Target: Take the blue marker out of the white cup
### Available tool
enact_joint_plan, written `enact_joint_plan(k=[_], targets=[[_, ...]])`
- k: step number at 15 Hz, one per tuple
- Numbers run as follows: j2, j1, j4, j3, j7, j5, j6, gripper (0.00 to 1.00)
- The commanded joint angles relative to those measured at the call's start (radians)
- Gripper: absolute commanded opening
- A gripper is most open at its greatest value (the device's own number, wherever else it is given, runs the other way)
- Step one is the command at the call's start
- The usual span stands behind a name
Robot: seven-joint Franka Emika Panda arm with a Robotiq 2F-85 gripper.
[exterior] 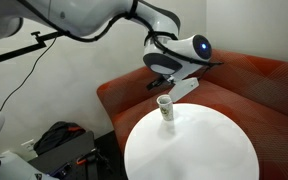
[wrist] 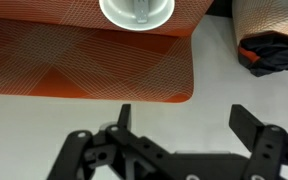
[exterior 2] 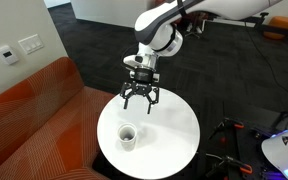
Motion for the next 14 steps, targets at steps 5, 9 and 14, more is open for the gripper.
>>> enact_joint_plan(k=[5, 9, 14], targets=[[0.043, 0.054, 0.029, 0.010, 0.032, -0.034, 0.173, 1.00], [0.058, 0.063, 0.031, 0.019, 0.020, -0.081, 0.202, 0.78], [0.094, 0.047, 0.067, 0.040, 0.008, -0.162, 0.158, 0.70]])
